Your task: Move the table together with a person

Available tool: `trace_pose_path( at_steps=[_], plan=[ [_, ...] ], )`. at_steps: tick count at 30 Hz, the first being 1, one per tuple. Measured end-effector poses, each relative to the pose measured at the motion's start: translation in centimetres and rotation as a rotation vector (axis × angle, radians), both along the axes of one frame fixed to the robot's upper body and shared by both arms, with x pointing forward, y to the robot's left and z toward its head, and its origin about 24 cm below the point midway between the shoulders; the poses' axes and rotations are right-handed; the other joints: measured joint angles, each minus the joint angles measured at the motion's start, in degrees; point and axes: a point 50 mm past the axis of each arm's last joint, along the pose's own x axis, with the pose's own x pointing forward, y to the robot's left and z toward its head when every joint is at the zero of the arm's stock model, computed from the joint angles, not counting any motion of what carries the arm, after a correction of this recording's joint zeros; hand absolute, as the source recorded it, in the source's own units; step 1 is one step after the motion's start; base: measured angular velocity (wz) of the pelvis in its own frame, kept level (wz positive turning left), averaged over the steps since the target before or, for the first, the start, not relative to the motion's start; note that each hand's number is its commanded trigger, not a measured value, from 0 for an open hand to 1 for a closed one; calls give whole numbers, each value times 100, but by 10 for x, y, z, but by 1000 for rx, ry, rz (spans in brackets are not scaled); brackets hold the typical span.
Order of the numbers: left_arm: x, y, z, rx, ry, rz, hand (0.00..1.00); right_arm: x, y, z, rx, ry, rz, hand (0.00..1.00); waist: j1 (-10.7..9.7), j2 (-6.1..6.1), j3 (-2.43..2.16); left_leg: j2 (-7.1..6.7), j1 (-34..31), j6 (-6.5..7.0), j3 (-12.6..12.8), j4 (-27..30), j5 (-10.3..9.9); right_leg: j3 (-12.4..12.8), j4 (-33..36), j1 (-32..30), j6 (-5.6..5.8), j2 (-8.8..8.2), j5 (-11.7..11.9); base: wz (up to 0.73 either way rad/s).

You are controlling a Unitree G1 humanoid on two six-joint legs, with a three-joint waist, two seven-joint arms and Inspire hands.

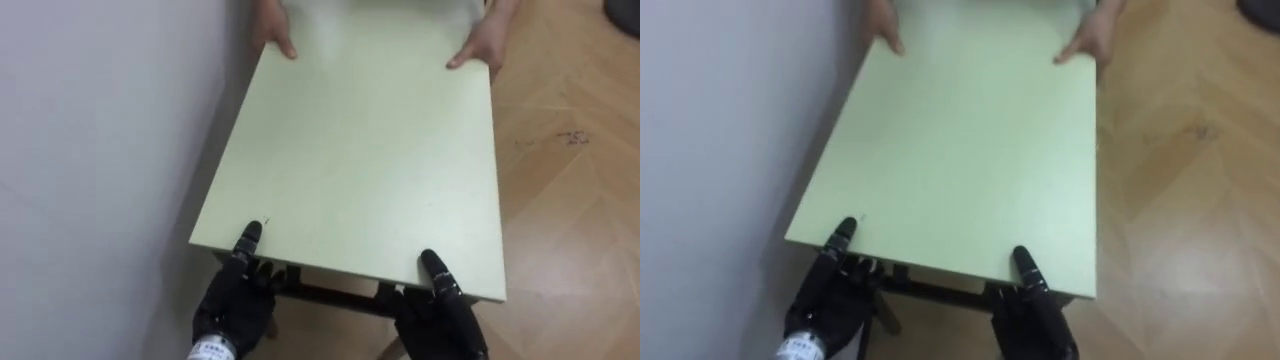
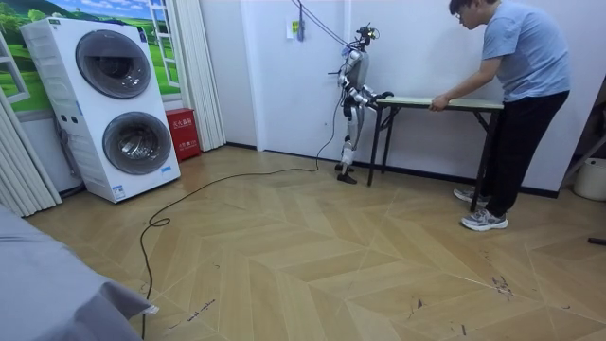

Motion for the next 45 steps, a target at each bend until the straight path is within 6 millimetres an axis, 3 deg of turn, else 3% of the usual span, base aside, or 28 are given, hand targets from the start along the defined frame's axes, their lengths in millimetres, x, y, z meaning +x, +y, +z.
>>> trace_pose_path(
  at_steps=[10, 23, 24, 25, 27, 28, 29, 30, 36, 40, 45],
  plan=[
    [-9, -2, -5, -5, 28, -10, 100, -3, -4, -5, -17, 20, 7, 100, 123, 3, 2, 55, 62, 0, 56, -3, 0, 20, -163, 146, 21, 73, 10, 0],
    [-13, -3, -6, 2, 38, -19, 100, -6, -6, -9, -22, 45, -3, 100, 124, 1, 3, 54, 41, 0, 65, 3, 0, -46, -173, 149, 19, 60, 12, 1],
    [-13, -3, -6, 3, 38, -20, 83, -7, -6, -10, -22, 47, -3, 100, 124, 1, 3, 54, 43, 0, 66, 3, 0, -45, -173, 151, 18, 61, 12, 0],
    [-13, -3, -6, 4, 39, -22, 57, -7, -7, -10, -21, 50, -7, 100, 124, 0, 3, 54, 50, 0, 68, 2, 0, -43, -173, 152, 18, 63, 12, 0],
    [-14, -4, -7, 5, 42, -27, 22, -7, -7, -10, -22, 52, -7, 100, 122, 0, 3, 54, 57, 0, 70, 2, 0, -41, -173, 156, 18, 65, 12, 0],
    [-14, -5, -7, 6, 42, -29, 0, -7, -7, -10, -22, 53, -7, 42, 122, -2, 5, 56, 60, 0, 70, 2, 0, -46, -173, 163, 18, 65, 12, 0],
    [-14, -5, -7, 6, 42, -30, 0, -7, -7, -10, -22, 53, -7, 16, 122, -5, 6, 56, 60, 0, 70, 2, 0, -48, -173, 165, 18, 65, 12, 0],
    [-14, -5, -7, 7, 42, -31, 0, -7, -7, -10, -22, 53, -7, 0, 122, -5, 6, 55, 60, 0, 70, 2, 0, -48, -173, 165, 18, 64, 12, 0],
    [-16, 2, -7, 169, -22, -148, 0, -9, -9, -12, -74, 55, 15, 0, 154, -34, 18, 56, 180, 0, 69, 0, 0, -54, -176, 289, 18, 64, 11, 0],
    [-17, 5, -7, 213, -57, -199, 0, -5, -8, -10, -136, 8, 74, 0, 152, -118, -26, 50, 194, 0, 67, 1, 0, -57, -198, 330, 11, 62, 15, 4],
    [-22, 5, -15, 239, -28, -230, 0, -4, -6, -8, -143, -46, 112, 0, 148, -126, -57, 56, 205, 10, 81, 7, -8, -121, -232, 406, 0, 55, 34, 14]
  ],
)
